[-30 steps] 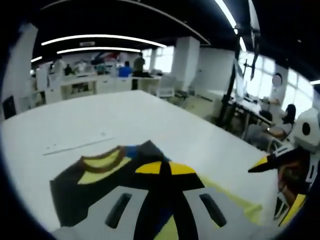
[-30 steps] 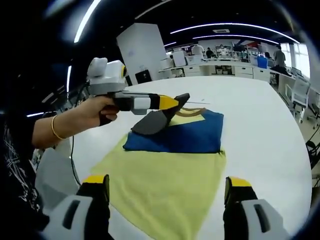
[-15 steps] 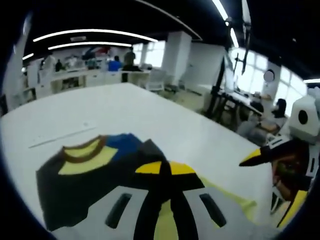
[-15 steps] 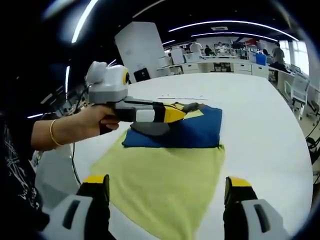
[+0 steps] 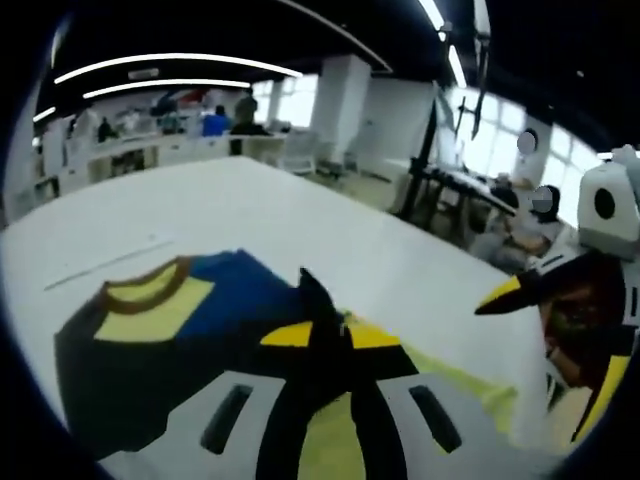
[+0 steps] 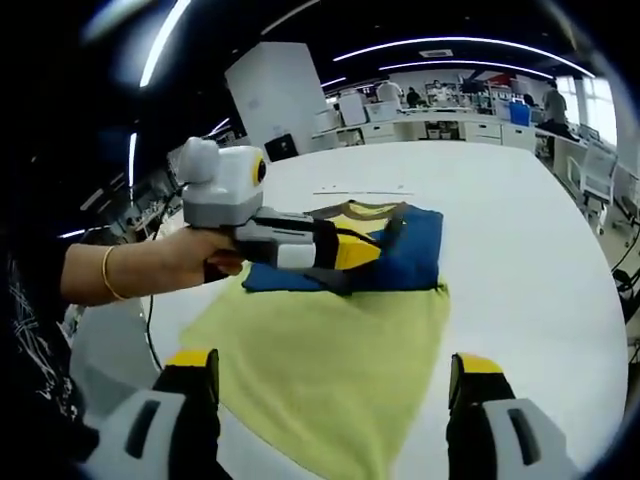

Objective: Fold the garment on the visible template until the final outline fits inside the template.

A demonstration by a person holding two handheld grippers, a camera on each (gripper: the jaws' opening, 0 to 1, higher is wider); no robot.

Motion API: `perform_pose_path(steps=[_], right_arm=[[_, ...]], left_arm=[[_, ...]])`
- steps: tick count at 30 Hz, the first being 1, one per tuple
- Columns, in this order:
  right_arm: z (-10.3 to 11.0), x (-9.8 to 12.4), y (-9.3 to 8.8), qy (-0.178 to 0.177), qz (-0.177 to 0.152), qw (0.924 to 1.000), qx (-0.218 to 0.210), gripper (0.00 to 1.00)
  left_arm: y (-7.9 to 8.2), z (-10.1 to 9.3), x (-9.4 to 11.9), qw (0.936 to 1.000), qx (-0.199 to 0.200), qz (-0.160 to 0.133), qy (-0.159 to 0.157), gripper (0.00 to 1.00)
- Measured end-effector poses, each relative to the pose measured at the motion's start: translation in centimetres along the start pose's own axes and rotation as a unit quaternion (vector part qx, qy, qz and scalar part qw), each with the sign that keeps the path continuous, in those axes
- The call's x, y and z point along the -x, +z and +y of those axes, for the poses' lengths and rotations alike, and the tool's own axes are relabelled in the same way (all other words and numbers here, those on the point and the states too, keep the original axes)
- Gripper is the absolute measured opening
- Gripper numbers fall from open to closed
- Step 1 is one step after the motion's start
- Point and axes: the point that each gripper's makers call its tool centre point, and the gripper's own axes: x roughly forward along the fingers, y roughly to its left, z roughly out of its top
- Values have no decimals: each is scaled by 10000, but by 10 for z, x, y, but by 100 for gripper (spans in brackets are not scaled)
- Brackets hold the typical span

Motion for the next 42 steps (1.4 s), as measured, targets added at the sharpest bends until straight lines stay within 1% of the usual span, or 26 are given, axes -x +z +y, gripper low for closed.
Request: perform_pose_path(steps=[2, 4, 8, 9, 14, 18, 20, 23, 27, 37, 39, 42], right_arm=[[0, 0, 0, -1, -1, 10000, -22, 96], [-1, 0, -1, -22, 15, 10000, -29, 96], [-2, 0, -2, -45, 23, 10000, -68, 96], [-3, 0, -2, -52, 25, 10000, -68, 96], [-4, 0, -1, -84, 14, 9999, -57, 96], [-5, -1, 0, -124, 9, 9999, -46, 96], [-6, -2, 1, -132, 16, 9999, -41, 96], [-6, -3, 2, -155, 32, 9999, -16, 96], [-6, -4, 2, -177, 27, 9998, -26, 96], [-11, -8, -9, -348, 273, 9990, 103, 95], [-10, -9, -11, -329, 325, 9989, 110, 94], [-8, -10, -15, -309, 364, 9988, 119, 94]], left_arm=[[-2, -4, -1, 9999, -106, 27, -75, 29], [-5, -7, -1, 9995, -282, 76, -122, 34], [-5, -5, 3, 9994, -301, 75, -122, 49], [-5, -1, 5, 9996, -287, 45, -72, 52], [-6, 12, 15, 9997, -246, 28, 19, 64], [-5, 28, 29, 9996, -152, -77, 206, 76], [-6, 36, 35, 9995, -157, -71, 282, 80], [-9, 46, 45, 9991, -171, -60, 374, 89], [-11, 56, 59, 9986, -198, -60, 477, 99], [-15, 74, 98, 9973, -363, 8, 640, 99], [-18, 78, 108, 9968, -406, 27, 684, 99], [-25, 79, 116, 9969, -412, 123, 659, 99]])
